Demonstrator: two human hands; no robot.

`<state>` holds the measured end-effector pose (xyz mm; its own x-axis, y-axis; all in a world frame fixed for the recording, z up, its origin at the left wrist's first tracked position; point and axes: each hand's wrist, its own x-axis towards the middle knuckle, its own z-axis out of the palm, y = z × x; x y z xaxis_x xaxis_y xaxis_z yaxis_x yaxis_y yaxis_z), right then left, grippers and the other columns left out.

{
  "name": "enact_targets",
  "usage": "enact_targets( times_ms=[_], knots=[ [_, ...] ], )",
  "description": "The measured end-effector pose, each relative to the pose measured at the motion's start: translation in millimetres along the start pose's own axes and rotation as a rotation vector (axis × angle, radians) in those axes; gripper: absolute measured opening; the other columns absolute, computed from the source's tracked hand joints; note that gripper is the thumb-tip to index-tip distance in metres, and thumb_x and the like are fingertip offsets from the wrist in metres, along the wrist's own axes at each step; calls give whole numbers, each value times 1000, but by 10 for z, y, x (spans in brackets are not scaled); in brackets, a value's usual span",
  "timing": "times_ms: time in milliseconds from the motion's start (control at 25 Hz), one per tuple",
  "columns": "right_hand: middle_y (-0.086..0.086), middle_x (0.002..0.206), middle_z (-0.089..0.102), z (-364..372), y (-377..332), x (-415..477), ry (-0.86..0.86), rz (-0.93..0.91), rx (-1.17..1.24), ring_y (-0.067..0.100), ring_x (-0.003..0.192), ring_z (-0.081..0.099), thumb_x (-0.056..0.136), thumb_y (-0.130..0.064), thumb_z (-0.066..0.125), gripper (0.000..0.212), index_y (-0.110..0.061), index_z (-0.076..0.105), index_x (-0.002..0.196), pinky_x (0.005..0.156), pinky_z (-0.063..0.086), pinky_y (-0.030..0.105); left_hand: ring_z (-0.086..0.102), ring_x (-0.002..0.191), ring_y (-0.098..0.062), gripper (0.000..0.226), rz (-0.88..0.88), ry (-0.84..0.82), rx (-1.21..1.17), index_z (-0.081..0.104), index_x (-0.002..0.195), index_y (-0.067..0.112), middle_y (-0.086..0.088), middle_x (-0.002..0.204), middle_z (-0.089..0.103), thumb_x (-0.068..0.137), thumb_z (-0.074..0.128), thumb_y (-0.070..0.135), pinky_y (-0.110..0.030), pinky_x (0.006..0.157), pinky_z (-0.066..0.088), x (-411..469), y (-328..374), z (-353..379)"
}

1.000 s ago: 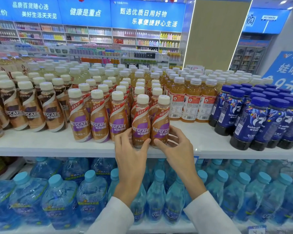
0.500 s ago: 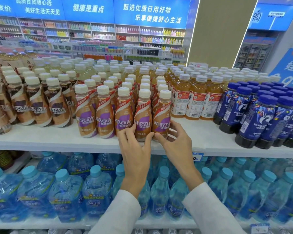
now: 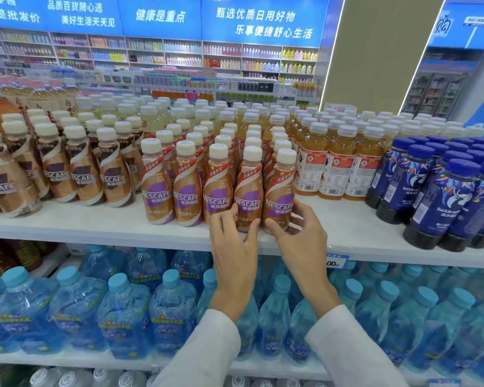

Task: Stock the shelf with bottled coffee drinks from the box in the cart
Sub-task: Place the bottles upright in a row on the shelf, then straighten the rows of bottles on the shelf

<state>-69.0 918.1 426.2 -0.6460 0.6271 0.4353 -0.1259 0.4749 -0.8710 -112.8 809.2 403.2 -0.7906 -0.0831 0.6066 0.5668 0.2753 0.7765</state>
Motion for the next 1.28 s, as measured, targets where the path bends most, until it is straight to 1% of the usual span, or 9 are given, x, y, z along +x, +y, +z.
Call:
enact_targets(
  times_ms=[280,640,720,800,880,920,1080,1160,1280],
  knots=[
    [-8,131,63,30,3,-9,15,-7,-22,6,108,64,79,-39,85,69,-27,52,139,83,51,14,56,114,-21,47,-22,-22,35,54,133,14,-1,125,51,94,74,32,-43,92,57,-6,18,-4],
    [-7,132,62,12,2,-12,12,-14,-15,7,110,64,80,-40,84,70,-27,50,140,91,57,27,56,114,-21,52,-2,-32,102,52,136,14,-4,125,53,93,73,34,-41,91,58,-2,16,-10],
    [-7,136,59,8,11,-7,-16,-1,-28,7,114,62,81,-42,83,75,-27,46,144,91,54,22,56,116,-21,53,6,-49,102,50,138,15,-4,127,52,94,73,33,-40,93,57,2,9,-15],
    [-9,139,55,-1,24,-55,-37,11,-34,5,117,58,82,-43,82,79,-27,42,148,88,46,10,55,121,-22,54,21,-76,95,50,141,14,-4,130,52,95,72,30,-40,98,54,-27,9,-54],
    [-13,134,54,-23,51,-139,-10,-4,17,-2,114,56,84,-40,81,70,-30,46,144,86,41,4,53,126,-23,52,47,-106,122,51,143,12,-5,134,54,97,70,27,-41,103,50,-35,5,-123],
    [-16,131,54,-43,70,-187,15,-12,59,-4,112,56,86,-38,79,63,-33,49,140,88,42,5,51,127,-23,51,58,-122,155,51,144,12,-5,136,55,97,68,25,-40,105,48,-35,5,-157],
    [-22,125,53,-60,168,-420,43,-57,118,3,113,56,91,-33,74,45,-35,56,133,99,46,27,48,126,-24,51,62,-161,262,52,145,11,-4,136,57,98,64,26,-36,108,40,-129,30,-333],
    [-30,120,53,-42,158,-550,9,-65,134,4,113,56,91,-42,71,42,-39,57,131,98,46,31,47,128,-21,50,18,-151,272,53,143,14,-1,136,56,97,61,31,-32,109,39,-252,26,-470],
    [-37,121,56,-7,76,-714,-35,-23,221,2,110,60,86,-59,63,37,-50,59,122,95,47,29,46,127,-8,47,-86,-97,261,55,142,22,7,133,55,98,59,39,-24,110,36,-483,-85,-834]
  ],
)
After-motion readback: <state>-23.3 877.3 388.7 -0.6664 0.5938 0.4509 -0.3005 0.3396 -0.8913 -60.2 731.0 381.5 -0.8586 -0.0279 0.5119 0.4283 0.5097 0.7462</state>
